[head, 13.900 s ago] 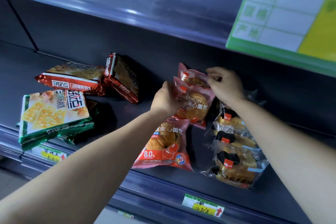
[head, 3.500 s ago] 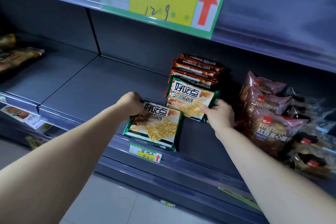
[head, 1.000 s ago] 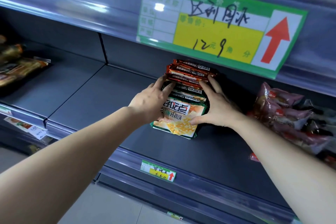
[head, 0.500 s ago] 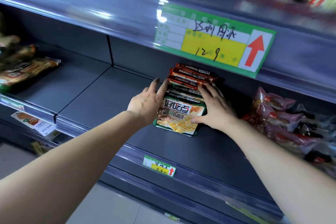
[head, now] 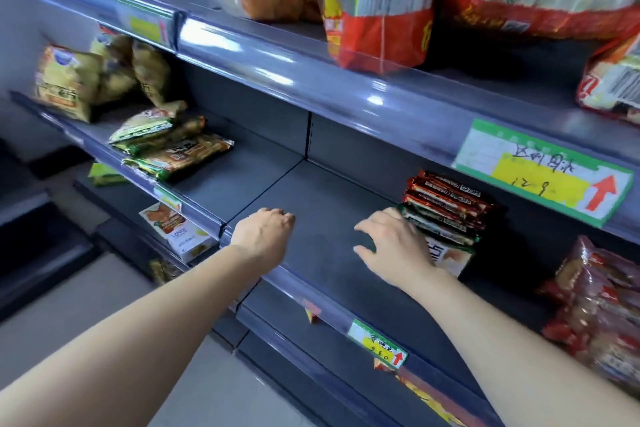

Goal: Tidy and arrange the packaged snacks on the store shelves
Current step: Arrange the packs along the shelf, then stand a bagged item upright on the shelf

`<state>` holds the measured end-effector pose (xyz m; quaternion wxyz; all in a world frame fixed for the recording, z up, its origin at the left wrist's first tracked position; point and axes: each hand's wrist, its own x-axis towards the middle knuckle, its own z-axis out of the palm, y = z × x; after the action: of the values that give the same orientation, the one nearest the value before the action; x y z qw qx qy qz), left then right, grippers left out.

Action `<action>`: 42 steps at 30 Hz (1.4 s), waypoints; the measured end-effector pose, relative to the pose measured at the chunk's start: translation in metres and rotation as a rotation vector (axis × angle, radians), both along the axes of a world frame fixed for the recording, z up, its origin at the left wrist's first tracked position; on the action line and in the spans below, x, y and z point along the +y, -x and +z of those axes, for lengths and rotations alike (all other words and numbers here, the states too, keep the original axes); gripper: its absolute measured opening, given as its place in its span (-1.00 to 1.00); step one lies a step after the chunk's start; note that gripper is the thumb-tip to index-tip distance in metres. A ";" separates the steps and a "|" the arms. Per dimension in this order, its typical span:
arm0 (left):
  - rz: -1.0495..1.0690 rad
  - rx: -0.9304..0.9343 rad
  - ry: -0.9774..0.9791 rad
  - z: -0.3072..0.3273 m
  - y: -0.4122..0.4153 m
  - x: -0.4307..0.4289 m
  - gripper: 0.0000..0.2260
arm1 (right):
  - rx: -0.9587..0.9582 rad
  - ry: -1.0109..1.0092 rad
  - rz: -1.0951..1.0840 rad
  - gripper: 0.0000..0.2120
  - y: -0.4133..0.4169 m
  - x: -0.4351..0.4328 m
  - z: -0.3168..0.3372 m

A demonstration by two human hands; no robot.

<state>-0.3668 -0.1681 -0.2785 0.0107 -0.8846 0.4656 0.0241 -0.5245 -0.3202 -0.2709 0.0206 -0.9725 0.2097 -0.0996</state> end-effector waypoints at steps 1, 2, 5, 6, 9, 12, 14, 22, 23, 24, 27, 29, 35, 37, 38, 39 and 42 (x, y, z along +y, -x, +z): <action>0.014 0.001 -0.014 0.000 -0.012 0.010 -0.82 | 0.051 -0.001 0.003 -0.66 -0.013 0.006 -0.002; 0.032 -0.001 -0.025 0.001 -0.023 0.020 -0.83 | 0.093 -0.002 0.004 -0.65 -0.026 0.013 -0.003; 0.089 -0.010 -0.054 0.001 -0.064 0.048 -0.85 | 0.158 -0.049 -0.021 -0.67 -0.070 0.032 -0.008; 0.100 -0.018 -0.059 0.003 -0.078 0.057 -0.86 | 0.168 -0.061 -0.022 -0.67 -0.085 0.038 -0.010; 0.118 -0.046 -0.061 0.006 -0.125 0.084 -0.88 | 0.181 -0.084 -0.022 -0.67 -0.133 0.057 -0.013; 0.147 -0.060 -0.046 0.001 -0.172 0.106 -0.88 | 0.180 -0.108 -0.024 -0.66 -0.178 0.073 -0.015; 0.167 -0.057 -0.032 -0.005 -0.201 0.117 -0.85 | 0.188 -0.126 -0.025 -0.65 -0.206 0.084 -0.018; 0.153 -0.106 0.029 -0.017 -0.301 0.126 -0.83 | 0.211 -0.203 -0.020 -0.64 -0.308 0.098 -0.030; 0.151 -0.109 0.028 -0.015 -0.313 0.124 -0.83 | 0.214 -0.206 -0.019 -0.64 -0.321 0.097 -0.031; 0.151 -0.112 0.031 -0.014 -0.322 0.122 -0.82 | 0.220 -0.208 -0.018 -0.64 -0.331 0.095 -0.032; 0.170 -0.127 0.038 -0.009 -0.352 0.113 -0.81 | 0.227 -0.219 -0.005 -0.65 -0.369 0.088 -0.034; 0.180 -0.125 0.053 0.000 -0.369 0.106 -0.81 | 0.231 -0.236 -0.005 -0.67 -0.391 0.082 -0.035; 0.413 0.063 0.257 -0.009 -0.425 0.095 -0.83 | 0.156 -0.380 -0.068 -0.75 -0.444 0.076 -0.033; 0.533 0.264 0.222 -0.019 -0.446 0.090 -0.69 | 0.066 -0.648 -0.131 -0.73 -0.460 0.081 -0.029; 0.569 0.368 0.185 -0.024 -0.455 0.087 -0.59 | 0.028 -0.791 -0.181 -0.70 -0.467 0.082 -0.027; 0.581 0.456 0.147 -0.027 -0.462 0.084 -0.49 | 0.013 -0.907 -0.251 -0.64 -0.474 0.083 -0.025; 0.585 0.718 0.177 -0.031 -0.481 0.082 -0.43 | 0.001 -1.185 -0.453 -0.25 -0.493 0.086 -0.032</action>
<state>0.1138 -0.0865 -0.3095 -0.2338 -0.9119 0.1712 0.2907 -0.0315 -0.2347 -0.3026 0.5338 -0.7276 0.4298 0.0320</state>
